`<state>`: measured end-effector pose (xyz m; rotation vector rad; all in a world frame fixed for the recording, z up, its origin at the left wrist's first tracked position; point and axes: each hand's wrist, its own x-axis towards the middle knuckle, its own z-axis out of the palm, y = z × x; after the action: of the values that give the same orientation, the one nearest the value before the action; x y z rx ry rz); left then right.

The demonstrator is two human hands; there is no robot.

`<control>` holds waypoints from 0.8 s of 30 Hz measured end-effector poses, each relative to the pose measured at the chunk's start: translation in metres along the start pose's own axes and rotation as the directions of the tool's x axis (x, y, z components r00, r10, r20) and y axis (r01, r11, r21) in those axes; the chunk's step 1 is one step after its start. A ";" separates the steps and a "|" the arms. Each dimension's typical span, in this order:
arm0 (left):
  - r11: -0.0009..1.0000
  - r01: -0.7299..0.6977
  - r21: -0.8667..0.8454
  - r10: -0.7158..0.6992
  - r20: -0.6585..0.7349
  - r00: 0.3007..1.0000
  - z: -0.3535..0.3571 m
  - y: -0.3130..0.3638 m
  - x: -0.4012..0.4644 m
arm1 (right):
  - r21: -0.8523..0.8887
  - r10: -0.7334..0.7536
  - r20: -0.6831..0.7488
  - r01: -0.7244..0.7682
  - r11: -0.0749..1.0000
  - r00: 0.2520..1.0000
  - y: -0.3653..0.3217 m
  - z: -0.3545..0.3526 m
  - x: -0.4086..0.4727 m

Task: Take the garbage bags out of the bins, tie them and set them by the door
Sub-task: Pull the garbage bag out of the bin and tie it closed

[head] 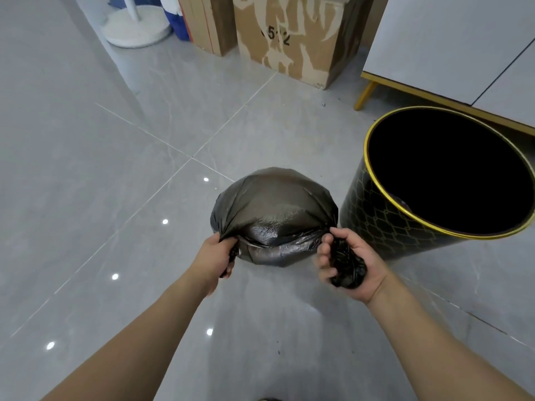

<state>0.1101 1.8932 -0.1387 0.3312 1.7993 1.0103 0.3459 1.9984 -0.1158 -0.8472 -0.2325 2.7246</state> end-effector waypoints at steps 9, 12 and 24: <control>0.372 -0.195 0.908 0.175 0.137 0.975 0.036 -0.017 0.004 | 0.240 -0.215 0.143 0.177 0.954 0.966 0.024 0.030 0.028; -0.114 -0.339 0.934 0.196 0.356 0.914 0.038 -0.018 -0.003 | 0.208 -0.262 -0.006 0.257 0.944 0.965 0.023 0.031 0.032; -0.352 -0.391 0.850 0.105 0.451 0.886 0.038 -0.033 -0.009 | -0.081 -0.303 -0.293 0.293 0.953 0.907 0.003 0.017 0.042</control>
<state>0.1546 1.8858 -0.1636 1.9459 1.9379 -0.7379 0.3021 2.0069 -0.1247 -1.1232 -0.3163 2.2784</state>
